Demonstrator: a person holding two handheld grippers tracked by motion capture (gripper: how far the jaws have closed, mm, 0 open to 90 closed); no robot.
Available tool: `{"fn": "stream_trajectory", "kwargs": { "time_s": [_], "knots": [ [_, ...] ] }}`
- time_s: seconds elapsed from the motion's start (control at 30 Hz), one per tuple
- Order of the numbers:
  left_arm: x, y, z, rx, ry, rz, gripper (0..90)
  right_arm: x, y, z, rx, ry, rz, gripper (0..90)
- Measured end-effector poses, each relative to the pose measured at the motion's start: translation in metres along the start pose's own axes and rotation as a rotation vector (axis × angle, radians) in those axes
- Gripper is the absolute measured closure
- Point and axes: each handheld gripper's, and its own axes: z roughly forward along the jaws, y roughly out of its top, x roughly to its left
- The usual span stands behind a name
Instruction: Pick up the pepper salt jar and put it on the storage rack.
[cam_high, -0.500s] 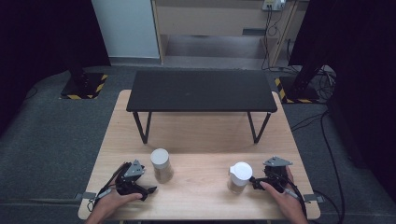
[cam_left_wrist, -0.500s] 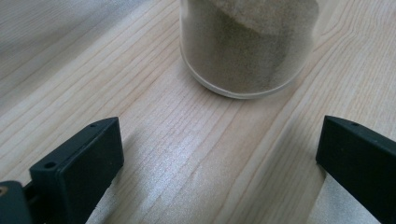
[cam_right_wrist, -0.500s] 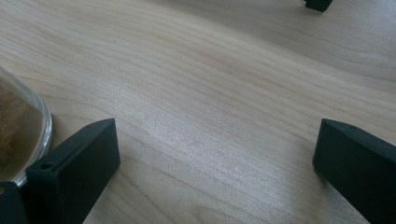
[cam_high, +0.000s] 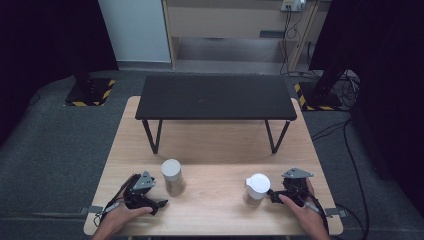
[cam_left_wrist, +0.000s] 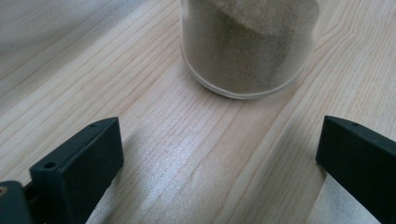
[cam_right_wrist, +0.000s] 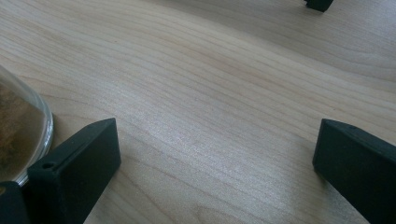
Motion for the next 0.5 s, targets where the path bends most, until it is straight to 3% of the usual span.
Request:
{"fn": "stream_trajectory", "kwargs": {
  "time_s": [0.5],
  "knots": [
    [-0.0024, 0.0034, -0.0034, -0.012, 0.006, 0.011, 1.2, 0.0005, 0.0000, -0.0002, 0.001, 0.000, 0.005, 1.5]
  ]
}}
